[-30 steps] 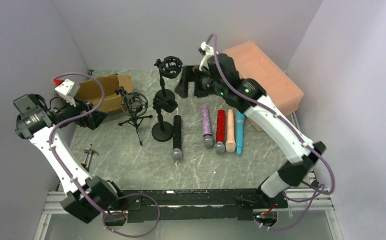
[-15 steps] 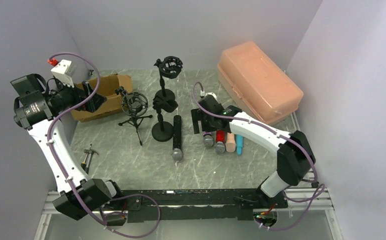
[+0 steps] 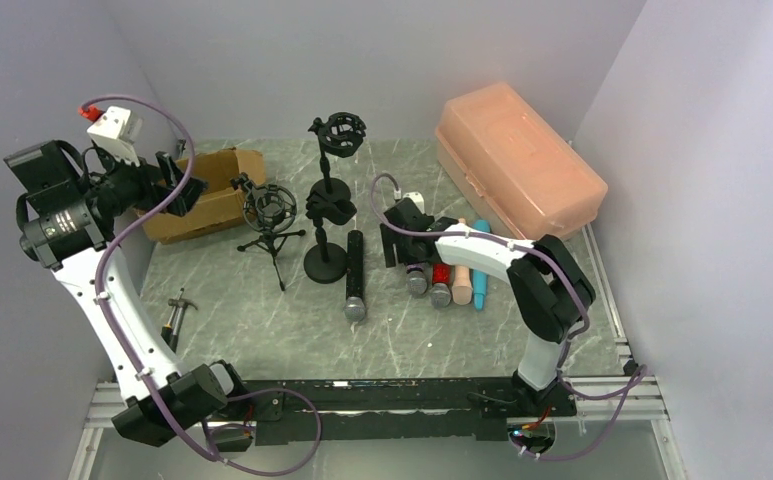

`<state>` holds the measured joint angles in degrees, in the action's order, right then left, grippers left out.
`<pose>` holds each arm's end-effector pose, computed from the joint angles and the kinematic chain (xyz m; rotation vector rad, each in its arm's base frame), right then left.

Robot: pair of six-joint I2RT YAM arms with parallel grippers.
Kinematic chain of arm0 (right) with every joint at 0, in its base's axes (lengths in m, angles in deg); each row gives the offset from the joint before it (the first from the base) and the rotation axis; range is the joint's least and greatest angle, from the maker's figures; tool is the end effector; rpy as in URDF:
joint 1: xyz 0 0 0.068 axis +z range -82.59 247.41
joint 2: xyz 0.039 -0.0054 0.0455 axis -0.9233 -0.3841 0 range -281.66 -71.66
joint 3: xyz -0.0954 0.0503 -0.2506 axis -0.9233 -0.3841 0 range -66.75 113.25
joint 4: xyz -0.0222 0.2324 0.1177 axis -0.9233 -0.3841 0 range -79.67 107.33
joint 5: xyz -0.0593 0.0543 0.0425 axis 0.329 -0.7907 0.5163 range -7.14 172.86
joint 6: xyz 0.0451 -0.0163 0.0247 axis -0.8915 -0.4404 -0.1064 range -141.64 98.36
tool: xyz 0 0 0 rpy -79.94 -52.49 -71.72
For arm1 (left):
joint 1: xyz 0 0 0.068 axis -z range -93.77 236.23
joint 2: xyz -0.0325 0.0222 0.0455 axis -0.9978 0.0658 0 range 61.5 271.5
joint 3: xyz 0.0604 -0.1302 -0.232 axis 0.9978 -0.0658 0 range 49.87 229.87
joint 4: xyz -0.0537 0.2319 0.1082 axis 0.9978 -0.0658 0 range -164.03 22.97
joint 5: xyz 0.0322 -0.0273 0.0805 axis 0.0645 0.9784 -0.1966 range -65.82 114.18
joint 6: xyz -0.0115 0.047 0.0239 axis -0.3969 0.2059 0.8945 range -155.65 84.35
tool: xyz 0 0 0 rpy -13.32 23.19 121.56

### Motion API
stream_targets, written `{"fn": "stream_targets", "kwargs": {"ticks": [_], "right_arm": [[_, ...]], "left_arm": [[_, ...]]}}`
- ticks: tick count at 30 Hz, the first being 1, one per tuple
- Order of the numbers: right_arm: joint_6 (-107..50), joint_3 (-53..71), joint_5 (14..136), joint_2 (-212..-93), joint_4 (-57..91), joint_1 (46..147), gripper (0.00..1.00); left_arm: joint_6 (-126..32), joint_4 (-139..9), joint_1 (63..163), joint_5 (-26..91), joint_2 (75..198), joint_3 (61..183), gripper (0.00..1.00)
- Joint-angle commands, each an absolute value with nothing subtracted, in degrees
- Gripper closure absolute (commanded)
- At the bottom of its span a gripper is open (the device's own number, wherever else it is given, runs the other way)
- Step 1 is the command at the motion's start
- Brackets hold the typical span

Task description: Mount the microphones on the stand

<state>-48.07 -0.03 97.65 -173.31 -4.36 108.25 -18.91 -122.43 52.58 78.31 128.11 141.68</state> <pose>0.2845 0.2340 0.1904 -0.2181 2.5071 0.1460 0.1769 0.0830 0.4666 0.2602 1.8709 -0.3944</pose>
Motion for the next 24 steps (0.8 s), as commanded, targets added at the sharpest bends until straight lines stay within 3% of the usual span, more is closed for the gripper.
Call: {"fn": "stream_targets", "kwargs": {"ticks": [1,7,16,19,24], "right_arm": [[-49.46,-1.74,100.01,-174.47,-0.50,108.10,0.24],[-50.70,-3.25,99.39,-174.53,0.25,108.27,0.39],[-50.46,-0.32,97.24,-167.92,-4.57,108.28,0.79],[-50.54,4.03,94.24,-161.02,-9.39,108.28,0.87],[-50.71,12.38,83.93,-150.07,-16.24,108.98,0.90]], "left_arm": [[-19.88,-123.68,52.88,80.41,129.79,147.20,0.01],[-18.41,-123.33,53.15,84.51,129.60,149.77,0.01],[-17.99,-115.31,55.86,89.95,125.79,148.57,0.01],[-15.30,-111.10,57.11,92.96,123.75,147.23,0.01],[-3.18,-104.47,60.89,94.96,119.14,142.37,0.01]]}}
